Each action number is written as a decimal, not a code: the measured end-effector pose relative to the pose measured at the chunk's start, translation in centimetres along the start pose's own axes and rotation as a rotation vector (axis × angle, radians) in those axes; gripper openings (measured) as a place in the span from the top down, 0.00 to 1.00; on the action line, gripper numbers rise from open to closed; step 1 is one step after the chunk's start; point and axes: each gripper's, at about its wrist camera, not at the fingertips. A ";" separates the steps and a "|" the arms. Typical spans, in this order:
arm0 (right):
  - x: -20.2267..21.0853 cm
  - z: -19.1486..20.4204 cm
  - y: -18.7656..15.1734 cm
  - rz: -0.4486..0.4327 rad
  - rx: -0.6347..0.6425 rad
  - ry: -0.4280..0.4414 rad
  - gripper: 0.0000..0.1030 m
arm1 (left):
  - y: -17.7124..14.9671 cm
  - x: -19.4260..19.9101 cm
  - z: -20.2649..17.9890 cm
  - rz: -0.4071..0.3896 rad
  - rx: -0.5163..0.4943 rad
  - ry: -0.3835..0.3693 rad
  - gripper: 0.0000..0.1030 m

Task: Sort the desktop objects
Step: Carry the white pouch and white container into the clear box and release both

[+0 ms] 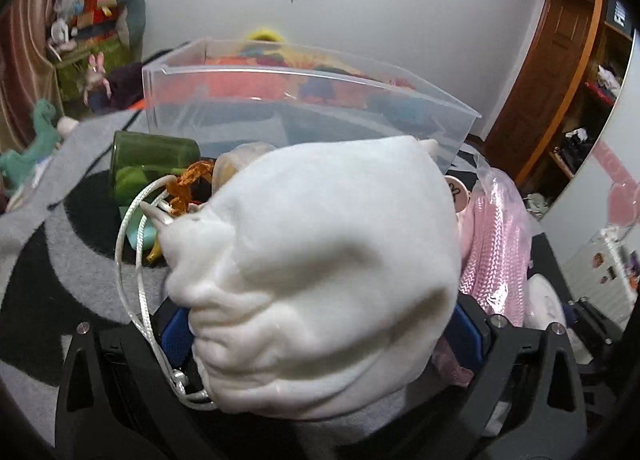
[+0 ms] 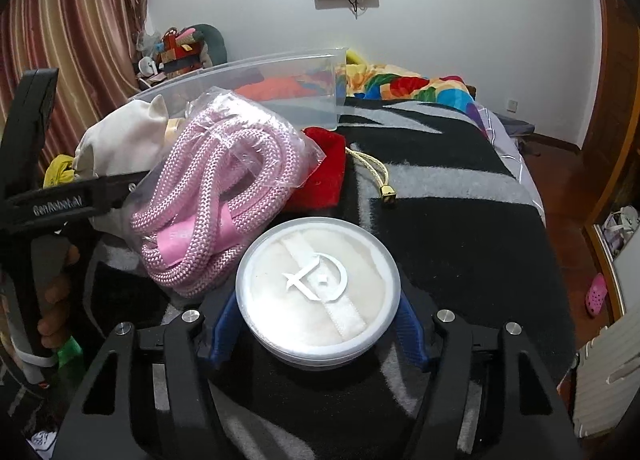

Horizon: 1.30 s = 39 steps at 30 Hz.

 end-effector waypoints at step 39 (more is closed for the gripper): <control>3.2 2.8 10.7 -0.141 0.171 0.109 0.40 | 9.6 8.7 8.7 -0.072 0.040 -0.182 0.45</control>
Point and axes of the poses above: each gripper's, at about its wrist camera, not at the fingertips, and x roughly against the way its jaws point, z to its left, y to its top, and after that the axes turned 12 degrees about y, right-handed
